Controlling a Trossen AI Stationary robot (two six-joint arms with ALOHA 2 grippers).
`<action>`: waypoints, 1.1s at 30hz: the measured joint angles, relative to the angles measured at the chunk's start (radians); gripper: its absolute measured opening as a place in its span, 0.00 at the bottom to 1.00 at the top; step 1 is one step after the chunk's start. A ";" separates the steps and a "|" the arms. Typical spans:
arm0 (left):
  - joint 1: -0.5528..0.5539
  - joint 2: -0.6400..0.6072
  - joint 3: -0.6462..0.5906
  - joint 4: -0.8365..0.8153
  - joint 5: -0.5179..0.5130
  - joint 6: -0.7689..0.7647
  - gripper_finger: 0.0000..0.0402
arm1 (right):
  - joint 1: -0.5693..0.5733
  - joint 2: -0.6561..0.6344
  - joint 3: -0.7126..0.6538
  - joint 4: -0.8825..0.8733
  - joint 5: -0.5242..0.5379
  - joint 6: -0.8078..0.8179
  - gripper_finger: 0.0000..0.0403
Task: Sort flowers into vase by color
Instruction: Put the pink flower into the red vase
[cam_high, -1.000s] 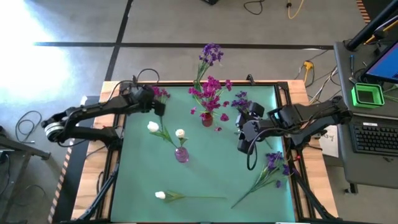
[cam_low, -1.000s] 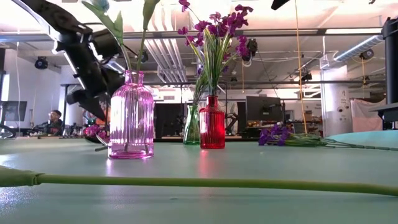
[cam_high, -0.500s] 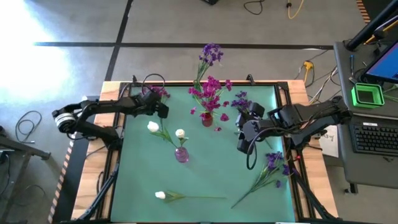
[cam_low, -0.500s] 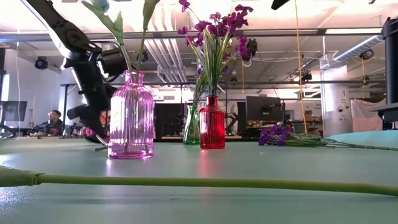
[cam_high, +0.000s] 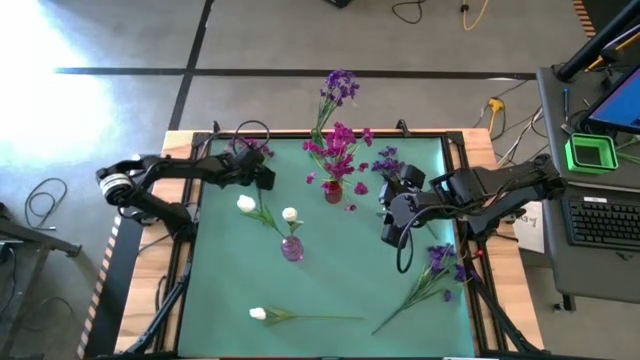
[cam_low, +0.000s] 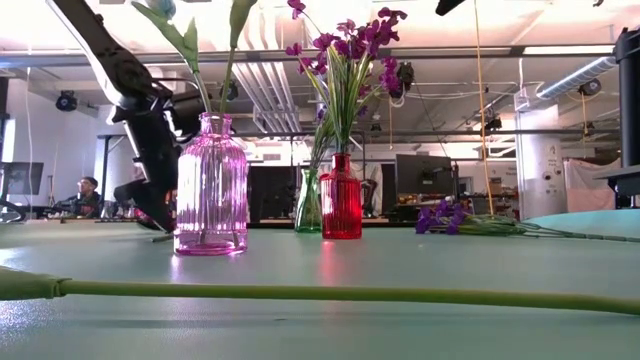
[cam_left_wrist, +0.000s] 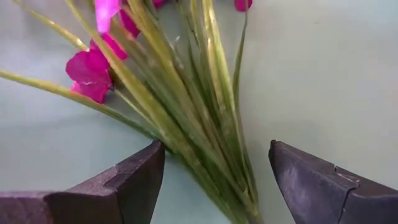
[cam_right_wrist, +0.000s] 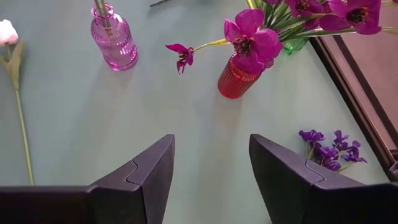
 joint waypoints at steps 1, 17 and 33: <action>0.000 0.007 -0.001 0.008 0.000 0.000 0.69 | 0.000 0.000 0.000 0.000 0.000 -0.003 0.50; -0.002 0.057 0.000 -0.008 -0.072 -0.002 0.43 | 0.000 0.000 0.000 0.002 0.000 -0.003 0.50; -0.001 0.050 -0.003 -0.009 -0.122 -0.021 0.01 | 0.000 0.000 0.000 0.003 0.001 -0.002 0.50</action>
